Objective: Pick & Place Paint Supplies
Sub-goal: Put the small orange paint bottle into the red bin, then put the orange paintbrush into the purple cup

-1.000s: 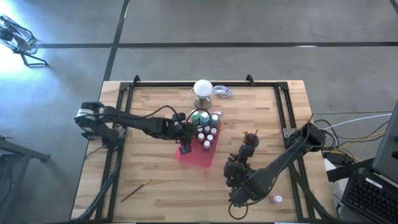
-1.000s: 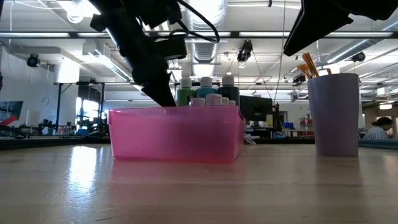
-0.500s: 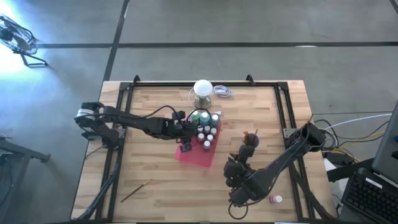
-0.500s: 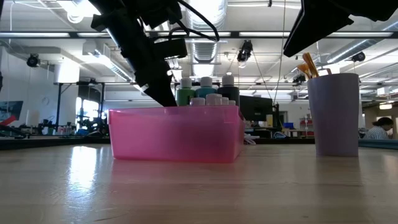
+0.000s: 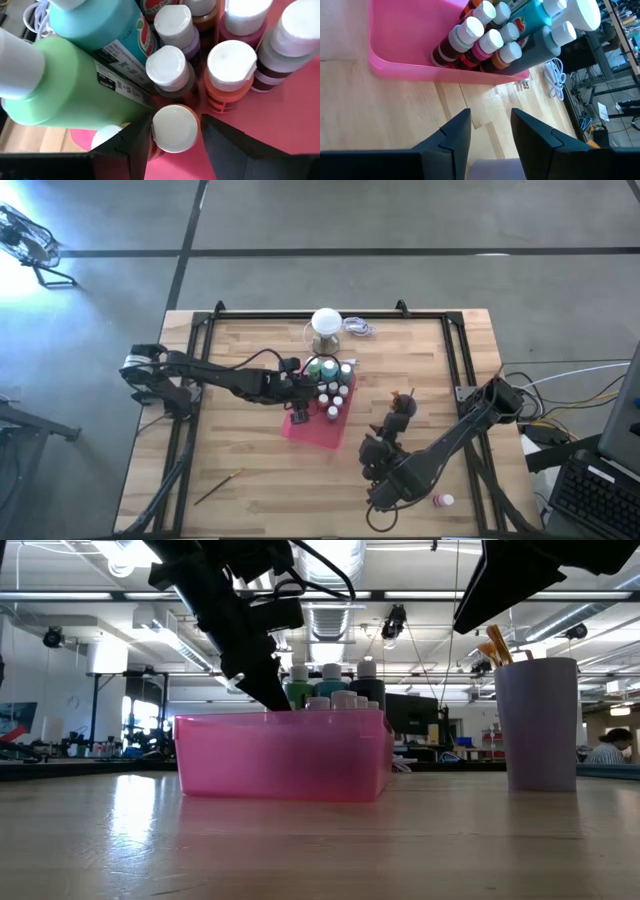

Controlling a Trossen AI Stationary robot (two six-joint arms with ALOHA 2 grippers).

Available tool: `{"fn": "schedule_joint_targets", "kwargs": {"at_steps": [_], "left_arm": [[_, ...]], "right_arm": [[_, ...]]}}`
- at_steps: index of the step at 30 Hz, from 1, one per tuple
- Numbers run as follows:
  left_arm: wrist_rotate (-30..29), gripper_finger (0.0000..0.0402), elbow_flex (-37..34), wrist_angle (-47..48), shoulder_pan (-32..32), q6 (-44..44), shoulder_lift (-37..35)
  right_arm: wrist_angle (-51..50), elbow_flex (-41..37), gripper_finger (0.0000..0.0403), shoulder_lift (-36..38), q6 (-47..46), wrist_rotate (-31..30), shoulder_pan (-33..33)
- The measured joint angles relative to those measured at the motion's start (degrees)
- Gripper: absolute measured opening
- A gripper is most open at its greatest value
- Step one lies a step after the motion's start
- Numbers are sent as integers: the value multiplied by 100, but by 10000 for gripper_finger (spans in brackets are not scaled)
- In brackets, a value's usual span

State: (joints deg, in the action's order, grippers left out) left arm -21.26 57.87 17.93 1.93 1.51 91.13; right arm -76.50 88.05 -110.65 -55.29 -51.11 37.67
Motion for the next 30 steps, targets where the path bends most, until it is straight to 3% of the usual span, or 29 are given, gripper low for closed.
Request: {"fn": "schedule_joint_targets", "kwargs": {"at_steps": [19, 30], "left_arm": [[-384, 177, 528, 553, 16, -317, -19], [-391, 177, 1565, 2412, 60, 50, -42]], "right_arm": [[34, 0, 162, -2, 0, 2, 0], [38, -11, 172, -2, 0, 2, 0]]}}
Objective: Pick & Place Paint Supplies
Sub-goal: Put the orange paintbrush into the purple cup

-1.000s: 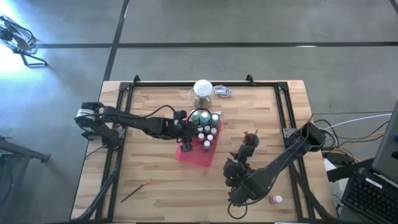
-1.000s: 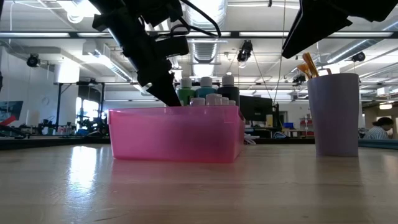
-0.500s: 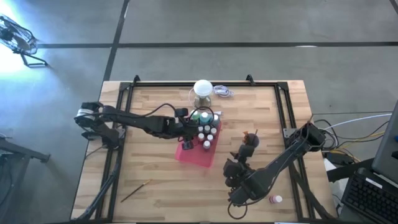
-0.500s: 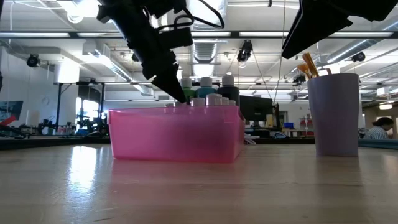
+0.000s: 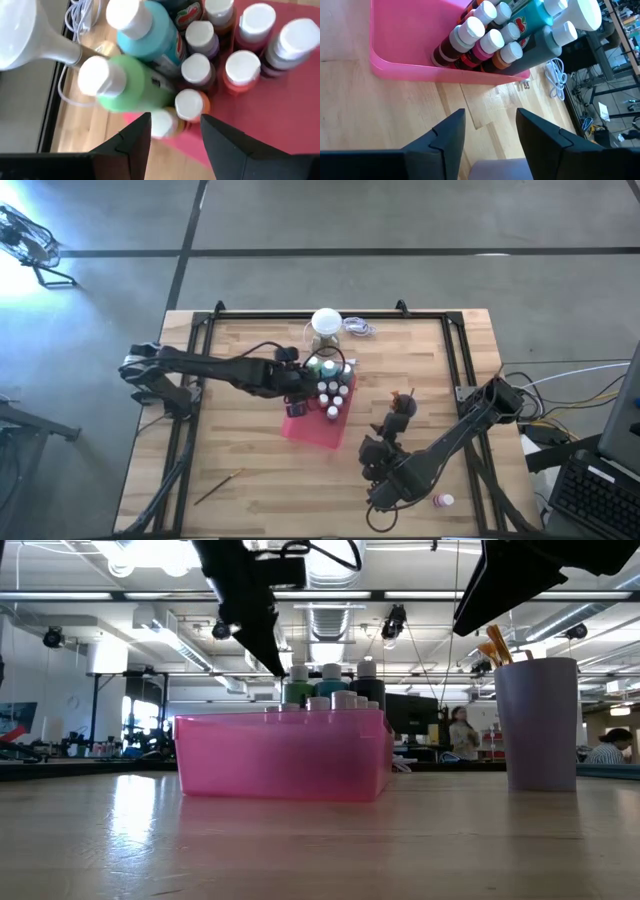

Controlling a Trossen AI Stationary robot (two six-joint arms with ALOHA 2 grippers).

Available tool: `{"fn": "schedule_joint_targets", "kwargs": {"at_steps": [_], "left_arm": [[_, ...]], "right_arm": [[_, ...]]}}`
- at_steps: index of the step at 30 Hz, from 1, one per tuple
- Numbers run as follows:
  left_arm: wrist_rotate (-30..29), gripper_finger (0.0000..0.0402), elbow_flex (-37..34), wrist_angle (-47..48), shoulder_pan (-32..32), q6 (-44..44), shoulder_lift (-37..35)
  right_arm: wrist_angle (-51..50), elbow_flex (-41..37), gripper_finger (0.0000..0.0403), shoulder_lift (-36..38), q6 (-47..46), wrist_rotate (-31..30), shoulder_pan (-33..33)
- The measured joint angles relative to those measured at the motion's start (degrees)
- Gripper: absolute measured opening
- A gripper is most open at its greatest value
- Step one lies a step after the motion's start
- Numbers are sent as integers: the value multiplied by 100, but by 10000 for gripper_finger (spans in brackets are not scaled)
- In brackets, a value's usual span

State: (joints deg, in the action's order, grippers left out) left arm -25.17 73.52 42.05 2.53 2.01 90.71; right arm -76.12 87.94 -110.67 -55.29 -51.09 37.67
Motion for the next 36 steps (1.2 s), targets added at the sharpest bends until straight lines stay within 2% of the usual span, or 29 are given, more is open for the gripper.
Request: {"fn": "schedule_joint_targets", "kwargs": {"at_steps": [8, 11, 16, 20, 27, 32, 36], "left_arm": [[63, 177, 834, 2279, 294, 987, -10], [302, 177, 1148, 3112, 547, 1609, -10], [764, 177, 1504, 3937, 1182, 2711, -12], [961, 177, 1546, 4094, 1908, 3590, -12], [968, 177, 1429, 4051, 3234, 5203, -12], [534, 177, 1294, 4046, 3973, 6127, -12], [433, 177, 897, 3853, 4277, 6516, -12]], "right_arm": [[-2, 0, 181, 0, 130, 0, 0], [-2, 0, 184, 0, 173, -5, -2], [2, -27, 182, 0, 140, -2, -7], [6, -73, 171, 0, -87, 13, -7], [36, -164, 147, 0, -228, 15, -7], [64, -265, 131, 0, -491, 13, -9], [87, -411, 121, 0, -674, 13, -9]]}}
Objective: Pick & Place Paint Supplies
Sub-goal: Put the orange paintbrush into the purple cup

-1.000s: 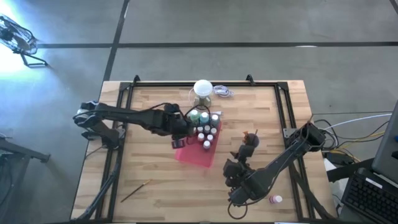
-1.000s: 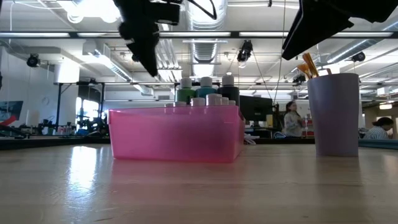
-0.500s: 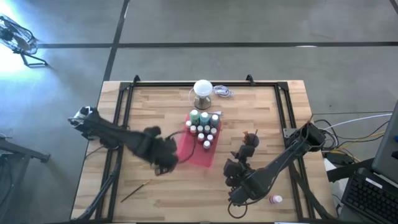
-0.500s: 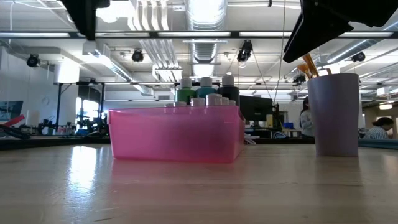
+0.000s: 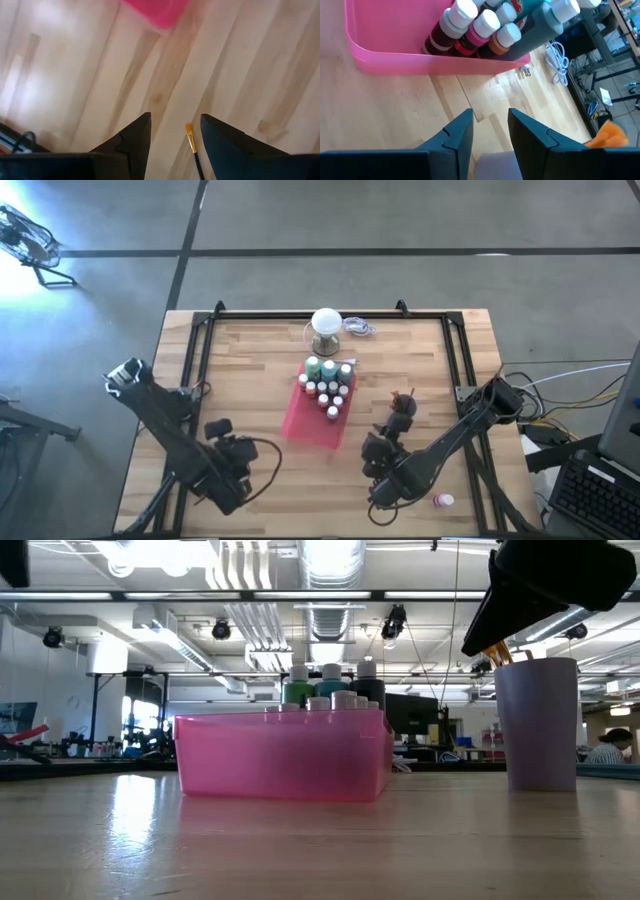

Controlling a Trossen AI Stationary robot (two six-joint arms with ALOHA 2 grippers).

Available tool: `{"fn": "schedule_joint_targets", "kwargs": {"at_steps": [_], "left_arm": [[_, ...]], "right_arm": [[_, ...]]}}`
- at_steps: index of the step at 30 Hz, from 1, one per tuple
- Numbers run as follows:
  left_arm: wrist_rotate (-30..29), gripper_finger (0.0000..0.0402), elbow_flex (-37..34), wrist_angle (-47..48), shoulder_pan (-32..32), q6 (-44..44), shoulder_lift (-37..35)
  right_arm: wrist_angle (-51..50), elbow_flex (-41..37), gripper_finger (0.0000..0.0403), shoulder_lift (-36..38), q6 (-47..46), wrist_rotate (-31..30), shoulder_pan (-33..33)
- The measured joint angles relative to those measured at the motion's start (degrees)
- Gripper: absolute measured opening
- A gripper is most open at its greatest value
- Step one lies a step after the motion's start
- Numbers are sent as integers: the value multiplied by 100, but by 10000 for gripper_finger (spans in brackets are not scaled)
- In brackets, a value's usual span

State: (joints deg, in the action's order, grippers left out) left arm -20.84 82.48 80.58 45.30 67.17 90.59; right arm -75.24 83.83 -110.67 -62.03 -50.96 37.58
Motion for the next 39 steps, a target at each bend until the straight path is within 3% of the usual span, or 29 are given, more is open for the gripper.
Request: {"fn": "schedule_joint_targets", "kwargs": {"at_steps": [9, 14, 21, 31, 39], "left_arm": [[595, 177, -1667, -1697, -15, 24, 2], [1221, 177, -2387, -2252, -85, 101, 2], [1665, 177, -2680, -3127, -252, -83, 3], [1725, 177, -2980, -3196, -371, -104, 4], [1982, 177, -3306, -3705, -459, -139, 4]], "right_arm": [[147, -116, 105, 0, -383, 46, 2], [238, -116, 96, 0, -185, 44, 2], [277, -116, 82, 0, -100, 24, -17], [365, -116, 68, 0, -76, 22, -13], [389, -116, 89, 0, -54, 22, -13]]}}
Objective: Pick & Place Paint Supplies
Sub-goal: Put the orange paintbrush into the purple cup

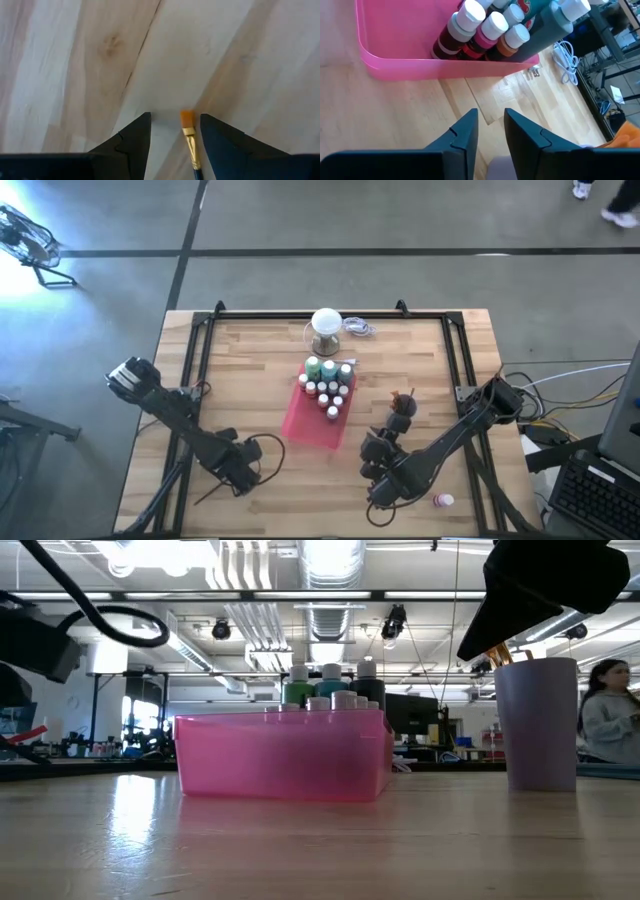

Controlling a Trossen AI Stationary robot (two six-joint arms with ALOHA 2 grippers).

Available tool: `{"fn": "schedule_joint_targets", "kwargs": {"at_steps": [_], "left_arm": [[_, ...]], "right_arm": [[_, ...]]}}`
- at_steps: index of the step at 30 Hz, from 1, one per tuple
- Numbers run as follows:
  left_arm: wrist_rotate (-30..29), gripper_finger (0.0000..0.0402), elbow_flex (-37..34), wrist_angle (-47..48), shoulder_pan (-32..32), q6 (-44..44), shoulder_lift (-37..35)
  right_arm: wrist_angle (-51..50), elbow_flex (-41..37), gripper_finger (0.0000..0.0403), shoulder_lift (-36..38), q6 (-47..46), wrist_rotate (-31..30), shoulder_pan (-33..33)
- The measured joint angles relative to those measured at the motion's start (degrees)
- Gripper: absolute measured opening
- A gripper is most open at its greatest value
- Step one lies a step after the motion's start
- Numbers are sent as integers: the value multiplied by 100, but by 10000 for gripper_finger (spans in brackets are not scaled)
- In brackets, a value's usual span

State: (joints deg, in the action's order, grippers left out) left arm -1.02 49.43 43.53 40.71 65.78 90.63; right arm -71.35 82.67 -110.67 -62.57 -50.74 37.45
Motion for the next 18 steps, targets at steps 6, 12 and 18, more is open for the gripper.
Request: {"fn": "schedule_joint_targets", "kwargs": {"at_steps": [6, 12, 18], "left_arm": [[19, 176, -174, -194, -37, -2, -23], [-23, 126, -184, -168, -45, -101, -20], [-56, 44, -188, -190, -59, -270, -13]], "right_arm": [[15, 0, 108, 0, 22, -2, 0], [21, -36, 122, 0, 22, -7, 4], [34, -61, 136, 0, 22, -22, 4]]}}
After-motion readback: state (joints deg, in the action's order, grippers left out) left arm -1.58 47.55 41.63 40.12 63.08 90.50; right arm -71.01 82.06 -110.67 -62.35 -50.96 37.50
